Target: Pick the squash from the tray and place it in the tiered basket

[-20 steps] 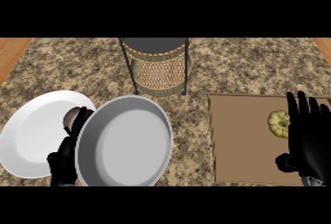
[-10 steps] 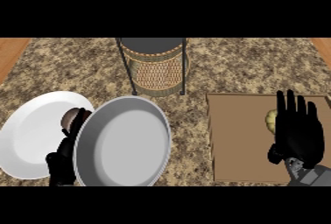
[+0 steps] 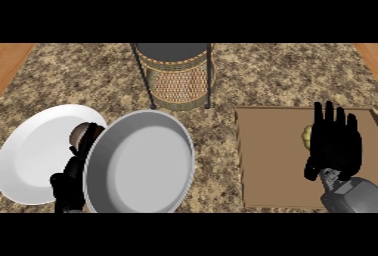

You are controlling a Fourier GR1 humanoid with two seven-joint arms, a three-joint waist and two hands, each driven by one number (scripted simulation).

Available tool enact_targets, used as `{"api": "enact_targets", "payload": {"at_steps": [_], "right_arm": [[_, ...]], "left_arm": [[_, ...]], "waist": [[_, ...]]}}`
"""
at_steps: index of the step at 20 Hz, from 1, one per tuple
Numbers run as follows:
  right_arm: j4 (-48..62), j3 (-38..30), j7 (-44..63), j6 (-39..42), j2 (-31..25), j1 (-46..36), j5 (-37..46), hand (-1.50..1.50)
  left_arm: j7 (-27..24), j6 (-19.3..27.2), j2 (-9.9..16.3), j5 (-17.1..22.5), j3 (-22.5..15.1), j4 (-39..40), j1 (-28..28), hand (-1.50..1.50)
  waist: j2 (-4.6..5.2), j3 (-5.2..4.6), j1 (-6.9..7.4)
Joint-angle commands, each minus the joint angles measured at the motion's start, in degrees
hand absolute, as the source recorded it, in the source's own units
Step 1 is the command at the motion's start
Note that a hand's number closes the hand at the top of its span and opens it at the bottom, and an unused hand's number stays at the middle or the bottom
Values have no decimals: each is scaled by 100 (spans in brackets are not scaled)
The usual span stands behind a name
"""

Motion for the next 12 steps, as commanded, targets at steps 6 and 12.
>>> {"api": "enact_targets", "payload": {"at_steps": [6, 12], "right_arm": [[243, -487, 119, 432, 116, 11, -168, -150], [558, -582, -113, 330, 328, -93, -68, -150]], "left_arm": [[237, -142, -53, 168, 167, 596, 83, 0], [297, 10, -259, -77, 81, 895, -305, 0]], "waist": [[82, -110, -60], [99, -110, -66]]}}
